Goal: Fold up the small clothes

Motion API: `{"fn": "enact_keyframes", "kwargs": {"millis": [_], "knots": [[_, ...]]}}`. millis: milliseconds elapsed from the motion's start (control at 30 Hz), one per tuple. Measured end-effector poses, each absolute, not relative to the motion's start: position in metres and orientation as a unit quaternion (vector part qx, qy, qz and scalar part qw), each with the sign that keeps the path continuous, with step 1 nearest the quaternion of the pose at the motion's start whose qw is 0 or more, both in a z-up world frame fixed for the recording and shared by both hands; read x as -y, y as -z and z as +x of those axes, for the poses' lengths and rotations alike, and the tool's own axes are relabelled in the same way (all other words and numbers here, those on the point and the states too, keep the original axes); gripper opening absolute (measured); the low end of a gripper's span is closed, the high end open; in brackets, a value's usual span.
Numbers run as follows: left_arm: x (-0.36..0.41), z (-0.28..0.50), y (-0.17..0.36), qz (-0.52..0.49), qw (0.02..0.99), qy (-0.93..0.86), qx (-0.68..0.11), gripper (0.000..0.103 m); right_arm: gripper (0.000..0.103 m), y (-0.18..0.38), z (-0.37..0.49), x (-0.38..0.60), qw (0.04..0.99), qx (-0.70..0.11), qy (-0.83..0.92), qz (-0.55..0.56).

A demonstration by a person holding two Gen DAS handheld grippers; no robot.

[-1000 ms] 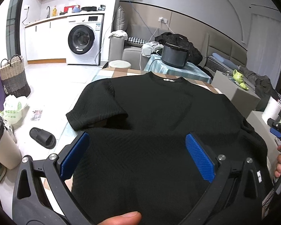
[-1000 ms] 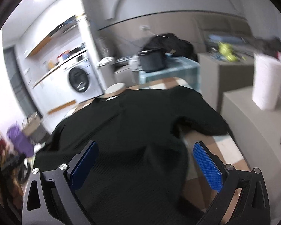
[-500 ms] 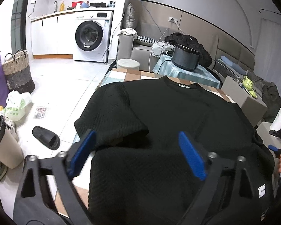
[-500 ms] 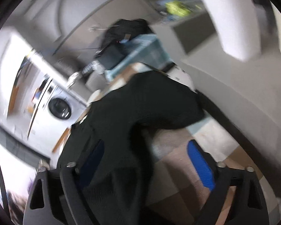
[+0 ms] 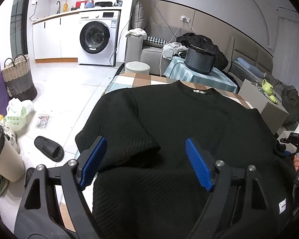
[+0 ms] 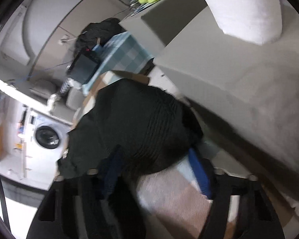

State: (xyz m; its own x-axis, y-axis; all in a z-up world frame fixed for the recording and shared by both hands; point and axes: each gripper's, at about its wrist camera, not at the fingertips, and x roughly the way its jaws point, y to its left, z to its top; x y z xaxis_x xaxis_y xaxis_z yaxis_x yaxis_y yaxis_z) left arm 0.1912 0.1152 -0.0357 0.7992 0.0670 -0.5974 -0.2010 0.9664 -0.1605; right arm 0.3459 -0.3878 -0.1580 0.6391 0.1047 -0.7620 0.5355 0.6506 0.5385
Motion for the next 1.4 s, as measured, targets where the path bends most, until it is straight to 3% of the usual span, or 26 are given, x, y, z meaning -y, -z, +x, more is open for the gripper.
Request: {"fn": "enact_keyframes", "kwargs": {"millis": [67,167,400,500,633,700,733,767,800,1067,1133,1267,1400], "knots": [[-0.116,0.192,0.037,-0.11,0.942,-0.07,-0.31,0.08,0.028,0.162,0.356,0.389,0.812,-0.416,0.132,0.388],[-0.115,0.196,0.04,-0.109,0.942,-0.068,-0.311,0.08,0.009,0.161,0.358,0.39,0.816,-0.415,0.145,0.375],[-0.118,0.192,0.046,-0.11,0.942,-0.068,-0.309,0.08,0.009,0.104,0.361,0.359,0.883,-0.344,0.122,0.296],[-0.122,0.187,0.046,-0.11,0.943,-0.069,-0.307,0.08,0.009,0.067,0.377,0.311,0.918,-0.303,-0.003,0.257],[-0.121,0.185,0.046,-0.104,0.943,-0.077,-0.305,0.08,0.009,0.062,0.387,0.235,0.906,-0.333,-0.148,0.217],[-0.122,0.18,0.046,-0.105,0.944,-0.08,-0.301,0.08,0.011,0.081,0.389,0.205,0.888,-0.377,-0.179,0.192],[-0.124,0.178,0.047,-0.107,0.945,-0.08,-0.3,0.08,0.019,0.093,0.389,0.194,0.878,-0.403,-0.188,0.178],[-0.125,0.176,0.047,-0.108,0.944,-0.081,-0.301,0.08,0.034,0.102,0.388,0.189,0.871,-0.418,-0.195,0.17],[-0.127,0.175,0.048,-0.107,0.943,-0.085,-0.302,0.08,0.039,0.108,0.386,0.188,0.867,-0.427,-0.193,0.17],[-0.149,0.176,0.056,-0.142,0.931,-0.11,-0.318,0.081,0.044,0.145,0.377,0.219,0.845,-0.486,-0.109,0.197],[-0.157,0.175,0.058,-0.159,0.925,-0.118,-0.323,0.081,0.044,0.14,0.369,0.225,0.85,-0.475,-0.111,0.198],[-0.178,0.174,0.067,-0.198,0.911,-0.129,-0.338,0.081,0.059,0.124,0.353,0.226,0.861,-0.447,-0.118,0.211],[-0.205,0.176,0.086,-0.263,0.884,-0.126,-0.364,0.078,0.059,0.115,0.331,0.214,0.865,-0.432,-0.14,0.212]]}}
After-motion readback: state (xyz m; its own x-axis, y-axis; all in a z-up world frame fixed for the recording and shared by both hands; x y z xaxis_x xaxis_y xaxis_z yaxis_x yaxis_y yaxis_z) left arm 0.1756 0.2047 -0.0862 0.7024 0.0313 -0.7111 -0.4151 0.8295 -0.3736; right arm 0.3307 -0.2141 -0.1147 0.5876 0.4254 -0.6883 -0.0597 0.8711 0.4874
